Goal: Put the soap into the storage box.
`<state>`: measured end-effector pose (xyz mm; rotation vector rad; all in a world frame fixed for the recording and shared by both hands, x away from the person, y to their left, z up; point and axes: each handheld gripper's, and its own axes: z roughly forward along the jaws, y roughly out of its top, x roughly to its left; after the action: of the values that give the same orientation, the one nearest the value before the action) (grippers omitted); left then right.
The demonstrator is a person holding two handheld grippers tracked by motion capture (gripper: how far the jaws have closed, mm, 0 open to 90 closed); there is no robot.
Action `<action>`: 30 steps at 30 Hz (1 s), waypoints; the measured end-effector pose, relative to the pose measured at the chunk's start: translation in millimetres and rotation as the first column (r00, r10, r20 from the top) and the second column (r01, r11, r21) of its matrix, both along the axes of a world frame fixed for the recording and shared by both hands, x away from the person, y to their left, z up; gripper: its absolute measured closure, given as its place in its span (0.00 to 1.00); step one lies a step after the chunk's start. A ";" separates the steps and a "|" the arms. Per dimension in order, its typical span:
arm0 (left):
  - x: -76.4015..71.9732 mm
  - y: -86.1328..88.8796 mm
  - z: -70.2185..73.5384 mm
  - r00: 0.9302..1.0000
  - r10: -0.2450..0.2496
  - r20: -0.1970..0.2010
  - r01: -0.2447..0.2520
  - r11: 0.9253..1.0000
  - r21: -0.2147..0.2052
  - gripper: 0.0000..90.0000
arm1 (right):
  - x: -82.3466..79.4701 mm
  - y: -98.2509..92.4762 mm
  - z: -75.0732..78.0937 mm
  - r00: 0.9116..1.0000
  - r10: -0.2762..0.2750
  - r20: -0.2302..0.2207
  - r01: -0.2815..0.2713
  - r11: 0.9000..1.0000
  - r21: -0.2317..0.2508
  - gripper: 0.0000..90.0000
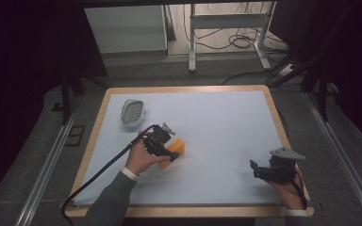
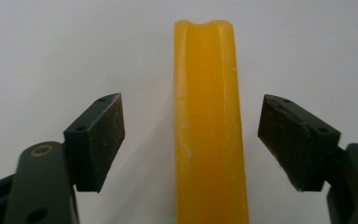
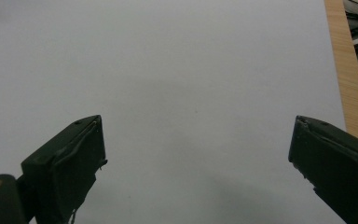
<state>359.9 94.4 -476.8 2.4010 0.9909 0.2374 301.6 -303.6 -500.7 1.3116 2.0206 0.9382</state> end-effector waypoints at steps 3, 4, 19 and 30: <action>0.7 -1.7 -3.2 1.000 0.000 -0.008 0.000 1.000 0.009 0.30 | 0.3 -1.0 -0.4 1.000 -0.002 -0.002 0.002 1.000 0.001 0.04; 1.0 -1.9 -4.1 1.000 0.000 -0.011 0.000 1.000 0.012 0.31 | 0.4 -1.2 -0.6 1.000 -0.004 -0.003 0.004 1.000 -0.001 0.04; 3.8 -6.3 -12.0 1.000 0.005 -0.030 -0.005 1.000 0.011 0.52 | 1.4 -1.7 -2.5 1.000 -0.018 -0.010 0.018 1.000 -0.013 0.04; 2.6 -8.3 -14.7 1.000 -0.007 -0.029 0.007 1.000 0.019 0.68 | 0.8 -2.5 -1.7 1.000 -0.030 0.005 0.030 0.999 -0.015 0.04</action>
<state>362.5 86.0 -491.5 2.4311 0.9969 0.2115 302.4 -306.0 -502.4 1.3268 1.9957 0.9105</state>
